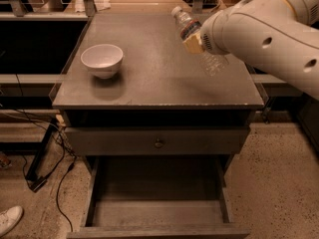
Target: Pick water bottle from middle drawer and place on counter
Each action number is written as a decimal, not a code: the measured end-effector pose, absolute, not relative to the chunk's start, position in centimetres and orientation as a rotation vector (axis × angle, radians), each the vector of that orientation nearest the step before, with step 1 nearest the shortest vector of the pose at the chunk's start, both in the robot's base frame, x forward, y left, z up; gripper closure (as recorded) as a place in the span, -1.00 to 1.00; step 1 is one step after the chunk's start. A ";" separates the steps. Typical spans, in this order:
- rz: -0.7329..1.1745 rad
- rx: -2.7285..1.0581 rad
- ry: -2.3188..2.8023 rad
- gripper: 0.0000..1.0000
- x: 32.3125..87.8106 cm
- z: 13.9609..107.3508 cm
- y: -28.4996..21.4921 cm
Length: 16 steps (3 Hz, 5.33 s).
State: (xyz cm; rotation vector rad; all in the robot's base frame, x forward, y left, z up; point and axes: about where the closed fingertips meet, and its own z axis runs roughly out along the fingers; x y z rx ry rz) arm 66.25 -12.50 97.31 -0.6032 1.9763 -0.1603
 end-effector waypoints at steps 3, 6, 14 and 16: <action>-0.081 -0.300 2.052 1.00 66.3 96.4 -16.5; -0.038 -0.094 2.034 1.00 66.5 96.6 -17.6; -0.304 0.244 1.920 1.00 67.0 97.4 -22.0; -0.315 0.334 1.928 1.00 65.1 97.1 -23.0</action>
Offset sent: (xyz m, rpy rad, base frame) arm -0.0011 -0.0525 -0.0217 0.2749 0.0974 -0.2525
